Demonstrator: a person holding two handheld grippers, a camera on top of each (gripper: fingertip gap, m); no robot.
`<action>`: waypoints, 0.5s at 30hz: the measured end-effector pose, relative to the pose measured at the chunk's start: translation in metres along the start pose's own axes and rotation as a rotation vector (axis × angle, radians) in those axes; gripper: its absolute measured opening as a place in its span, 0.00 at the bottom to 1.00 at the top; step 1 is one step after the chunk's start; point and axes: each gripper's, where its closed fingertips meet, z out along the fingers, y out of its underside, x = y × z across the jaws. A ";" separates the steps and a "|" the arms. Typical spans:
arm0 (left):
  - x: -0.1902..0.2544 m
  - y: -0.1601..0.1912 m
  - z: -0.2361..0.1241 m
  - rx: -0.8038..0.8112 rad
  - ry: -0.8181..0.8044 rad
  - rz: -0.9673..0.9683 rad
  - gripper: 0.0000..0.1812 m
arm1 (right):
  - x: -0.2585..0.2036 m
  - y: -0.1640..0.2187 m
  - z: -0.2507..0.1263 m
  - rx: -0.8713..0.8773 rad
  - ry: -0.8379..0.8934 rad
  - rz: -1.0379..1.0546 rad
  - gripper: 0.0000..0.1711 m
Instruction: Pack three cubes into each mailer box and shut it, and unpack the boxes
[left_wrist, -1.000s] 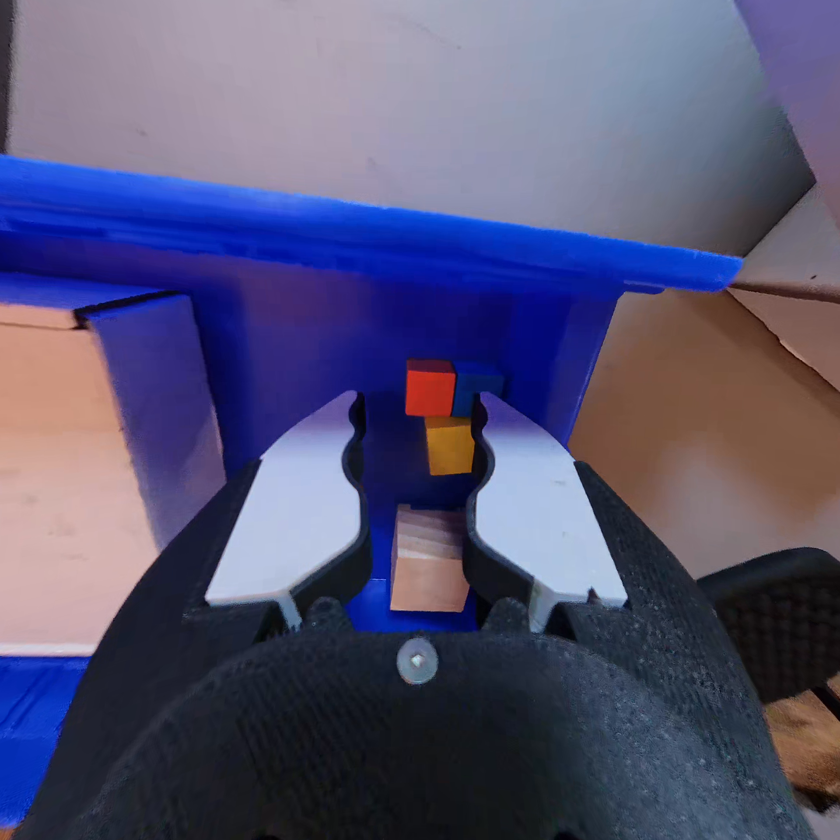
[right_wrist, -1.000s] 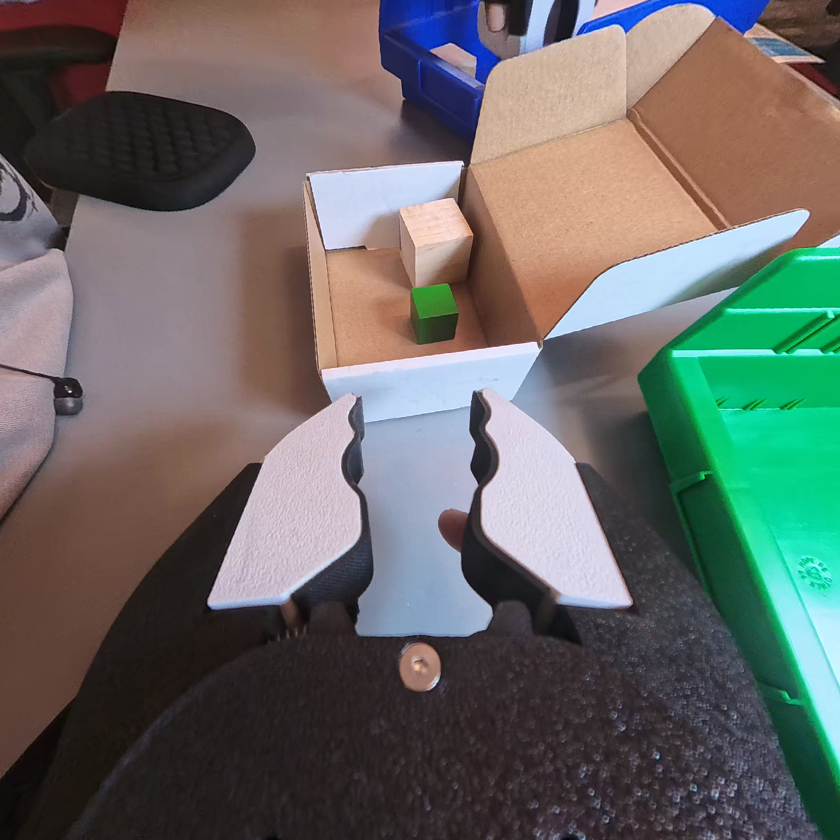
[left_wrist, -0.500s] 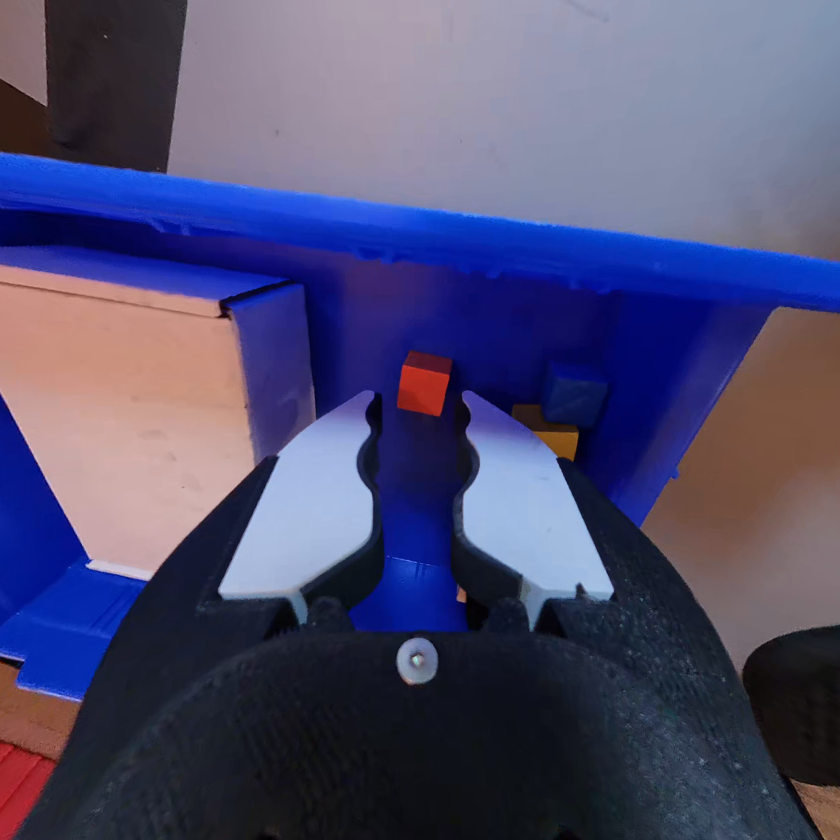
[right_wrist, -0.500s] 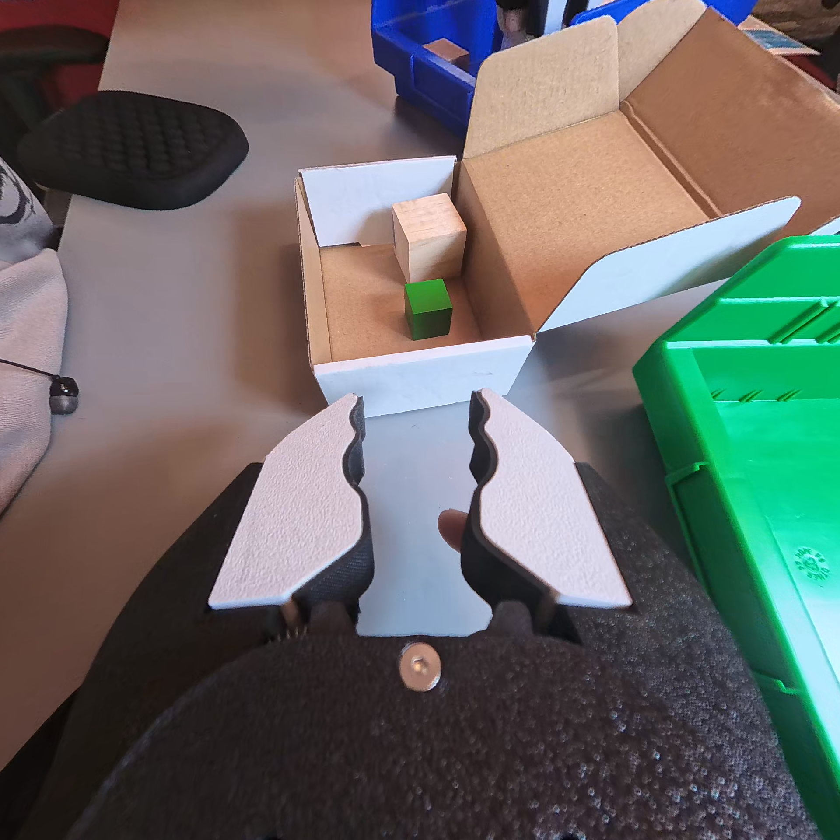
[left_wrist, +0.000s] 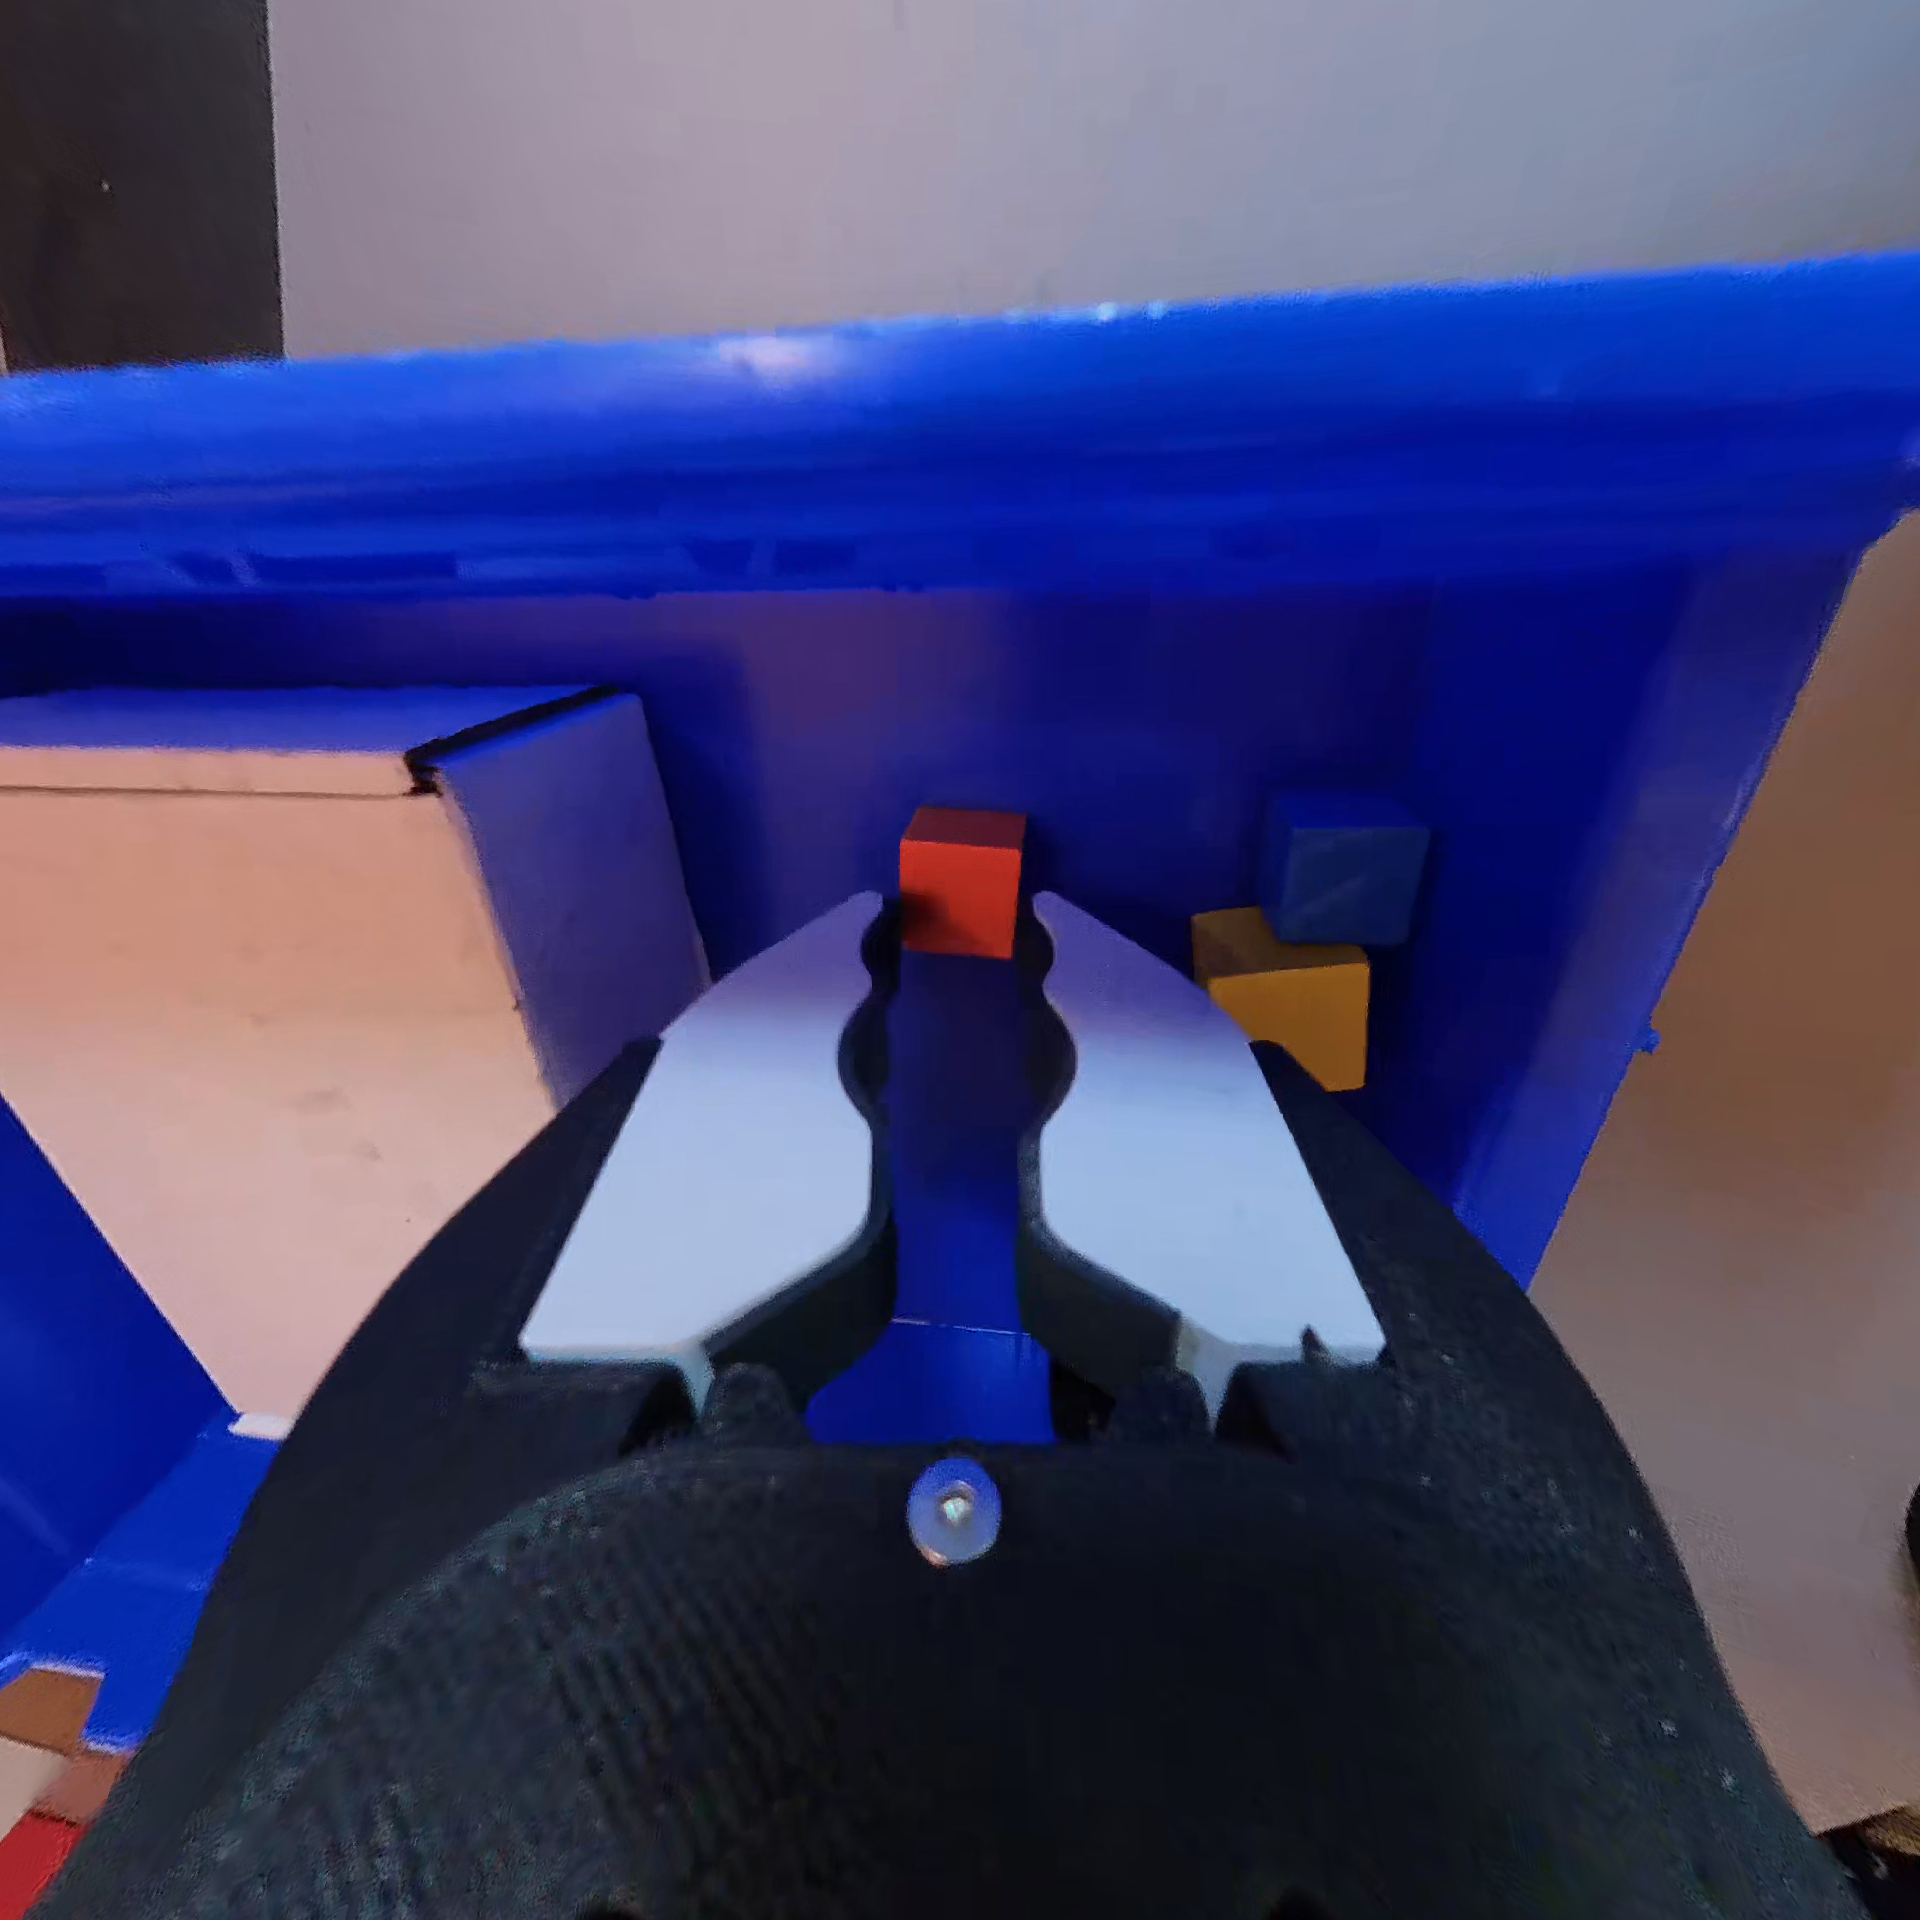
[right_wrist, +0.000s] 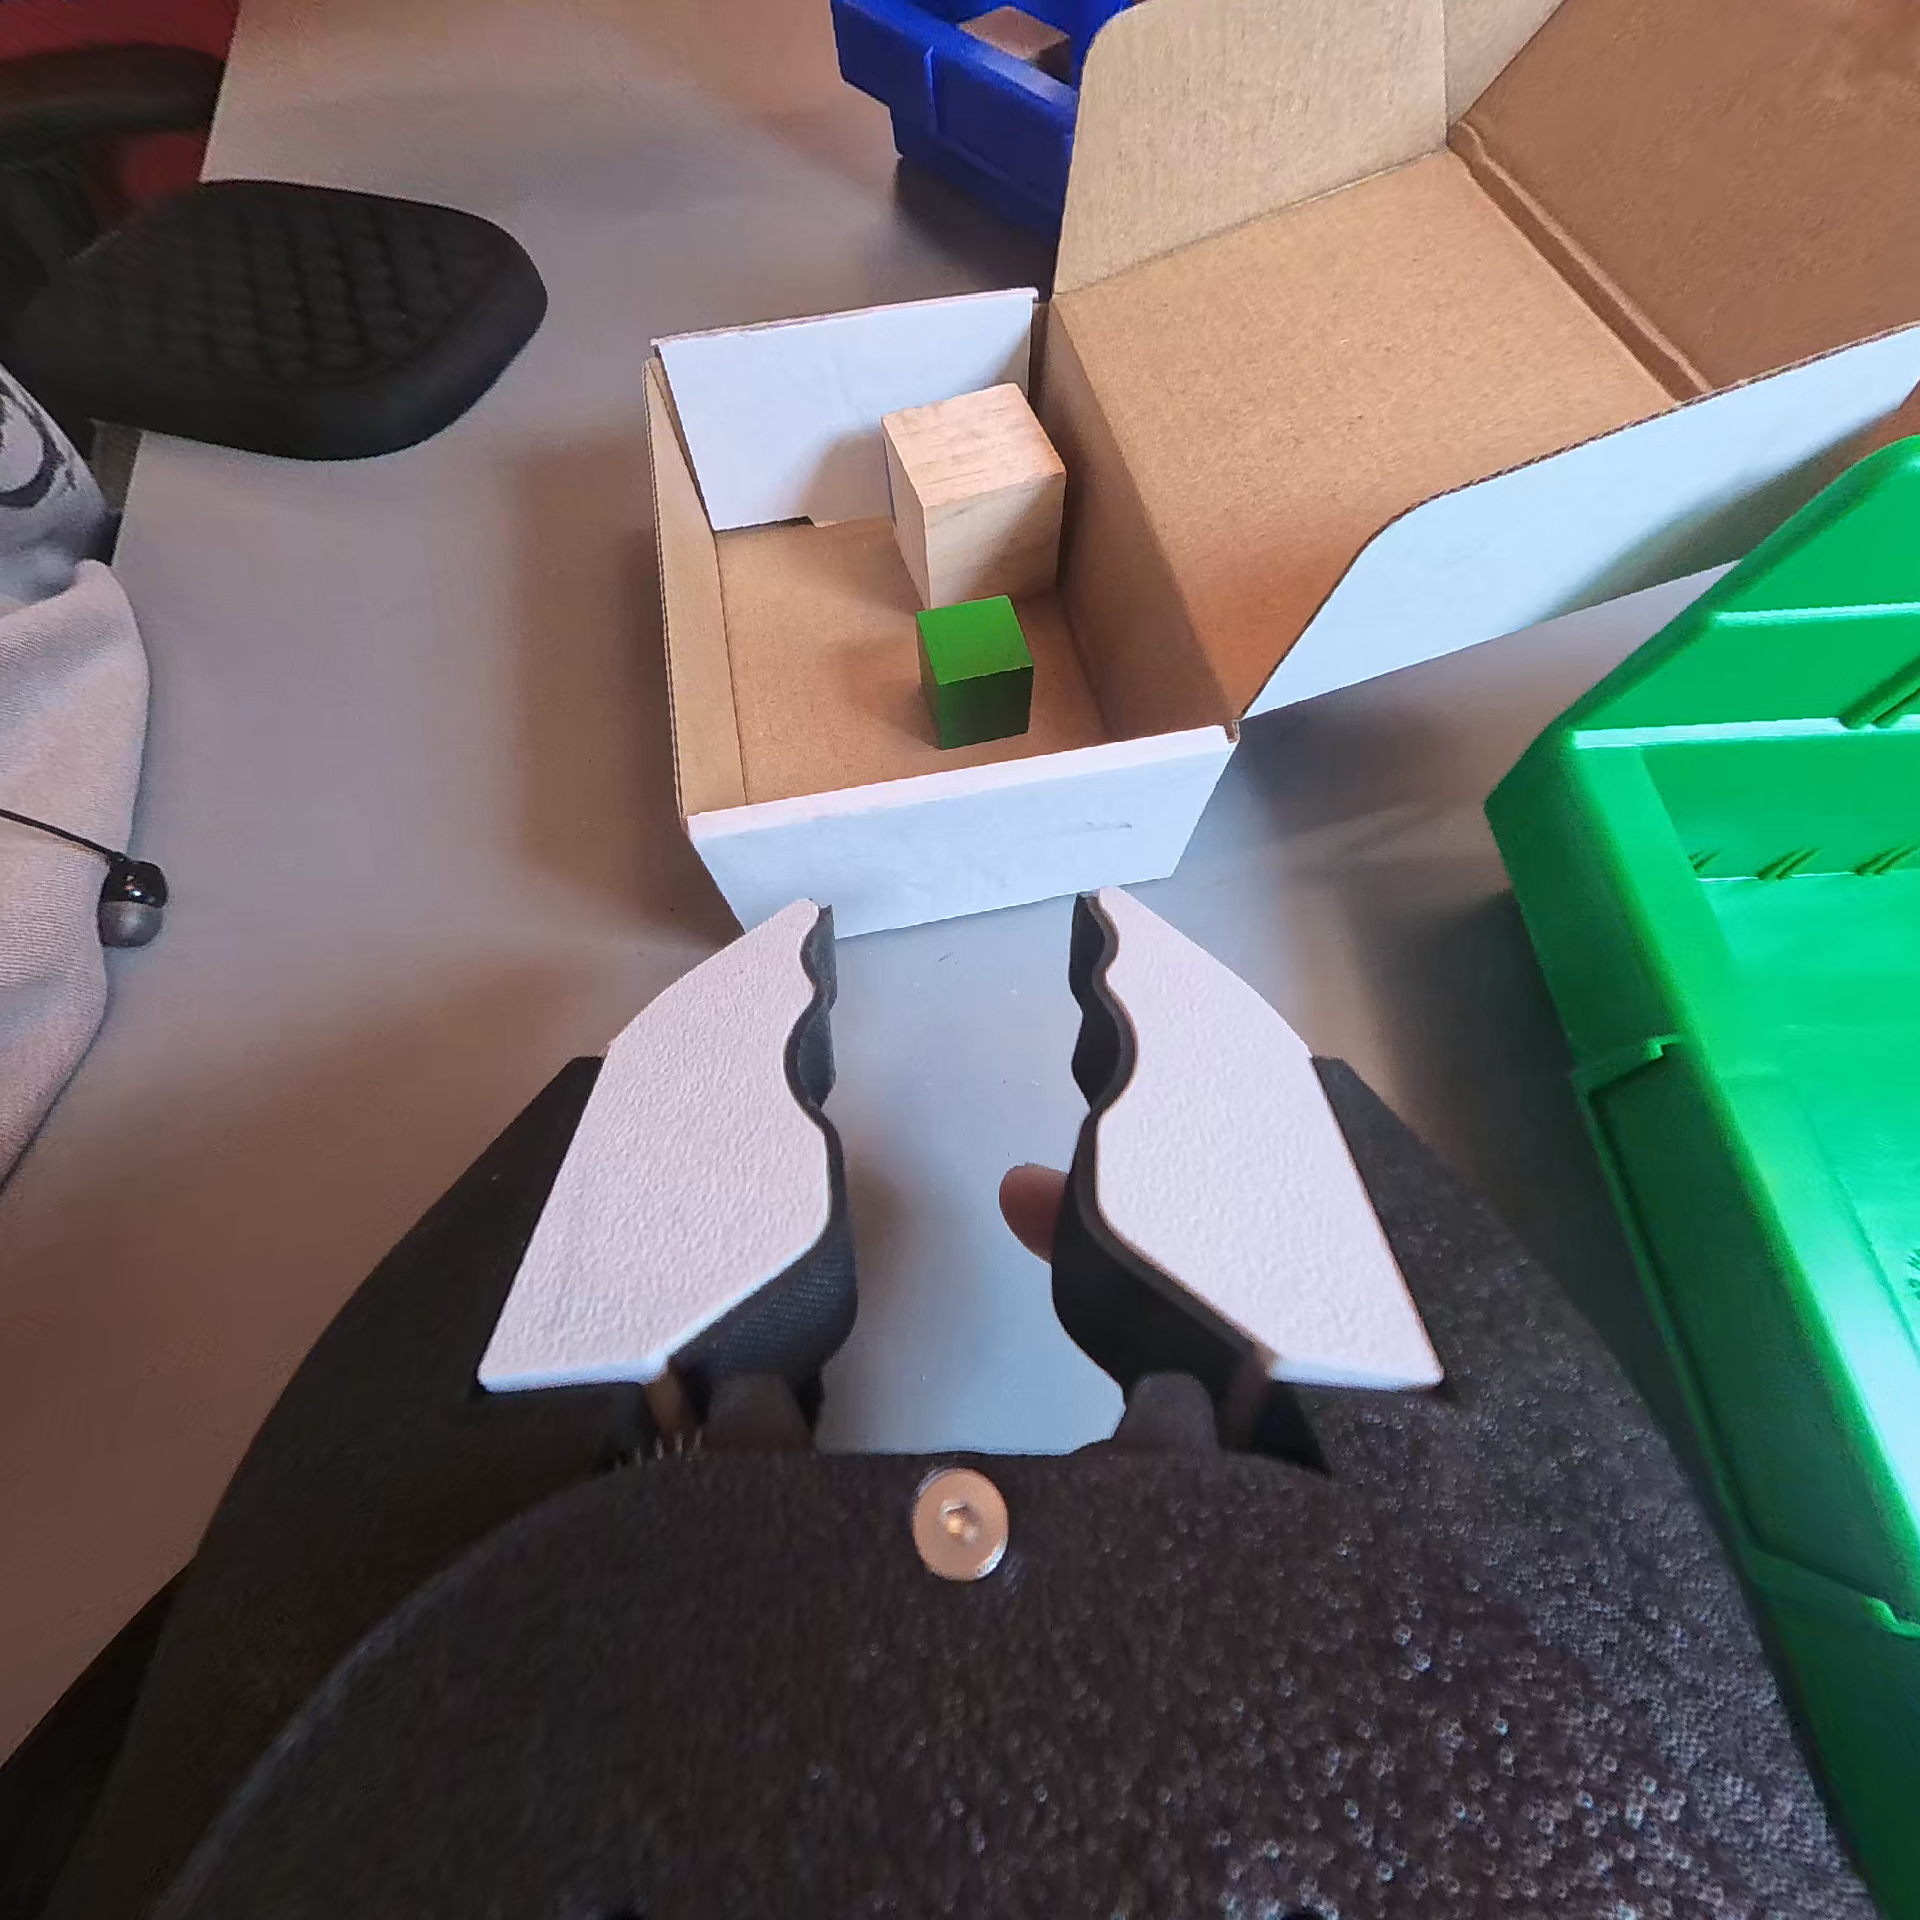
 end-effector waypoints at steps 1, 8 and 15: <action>0.001 -0.003 -0.003 0.017 0.010 0.000 0.17 | 0.000 0.000 0.000 -0.001 0.000 0.001 0.25; 0.025 -0.051 -0.091 0.256 -0.044 0.072 0.12 | 0.001 -0.001 -0.001 0.007 -0.004 0.006 0.25; 0.150 -0.117 -0.122 0.402 0.035 0.292 0.12 | -0.004 -0.006 -0.003 0.010 -0.001 -0.024 0.25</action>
